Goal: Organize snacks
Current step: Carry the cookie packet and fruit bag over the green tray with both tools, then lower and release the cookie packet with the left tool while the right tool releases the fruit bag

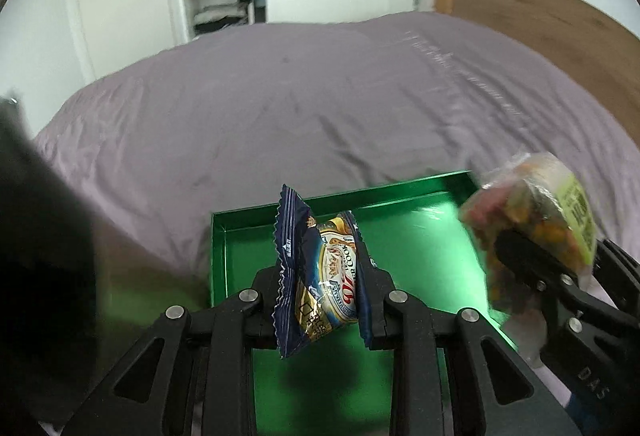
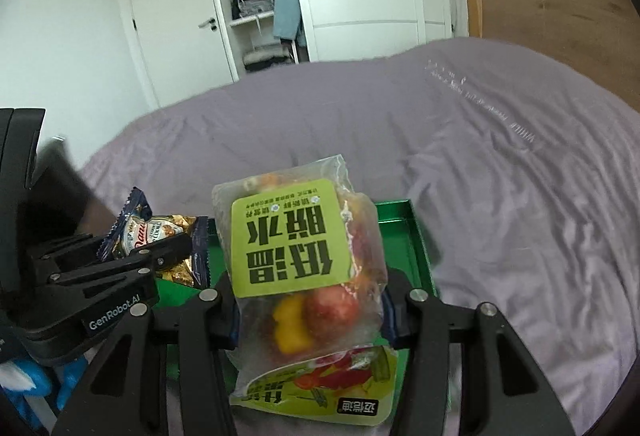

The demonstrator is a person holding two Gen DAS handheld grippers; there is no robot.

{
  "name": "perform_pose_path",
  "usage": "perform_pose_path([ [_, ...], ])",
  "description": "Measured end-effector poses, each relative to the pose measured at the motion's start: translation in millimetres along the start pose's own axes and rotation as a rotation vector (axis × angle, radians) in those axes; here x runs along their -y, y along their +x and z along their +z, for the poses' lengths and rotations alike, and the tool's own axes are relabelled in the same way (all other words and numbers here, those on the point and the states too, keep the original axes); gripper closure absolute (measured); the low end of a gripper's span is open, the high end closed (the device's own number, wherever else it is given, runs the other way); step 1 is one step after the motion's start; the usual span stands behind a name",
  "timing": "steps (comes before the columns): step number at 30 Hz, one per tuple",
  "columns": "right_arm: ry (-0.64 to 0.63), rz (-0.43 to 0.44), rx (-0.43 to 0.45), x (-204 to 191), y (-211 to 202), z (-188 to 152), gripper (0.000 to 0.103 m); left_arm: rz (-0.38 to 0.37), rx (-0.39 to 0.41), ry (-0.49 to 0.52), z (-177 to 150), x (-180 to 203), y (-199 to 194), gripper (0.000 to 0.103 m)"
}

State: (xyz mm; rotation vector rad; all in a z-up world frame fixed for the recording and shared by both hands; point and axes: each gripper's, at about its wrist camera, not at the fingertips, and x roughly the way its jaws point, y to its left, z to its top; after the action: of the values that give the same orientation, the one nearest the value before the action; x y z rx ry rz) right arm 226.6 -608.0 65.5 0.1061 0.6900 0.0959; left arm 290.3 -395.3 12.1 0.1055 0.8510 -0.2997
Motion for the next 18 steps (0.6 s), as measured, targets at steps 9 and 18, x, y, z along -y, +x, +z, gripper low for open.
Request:
perform_pose_path([
  [9, -0.023, -0.081, -0.082, 11, 70, -8, 0.08, 0.025, -0.012, -0.018, -10, -8, 60, 0.08],
  [18, -0.025, -0.115, -0.125, 17, 84, -13, 0.072, 0.027, -0.057, -0.037, -15, -8, 78, 0.076],
])
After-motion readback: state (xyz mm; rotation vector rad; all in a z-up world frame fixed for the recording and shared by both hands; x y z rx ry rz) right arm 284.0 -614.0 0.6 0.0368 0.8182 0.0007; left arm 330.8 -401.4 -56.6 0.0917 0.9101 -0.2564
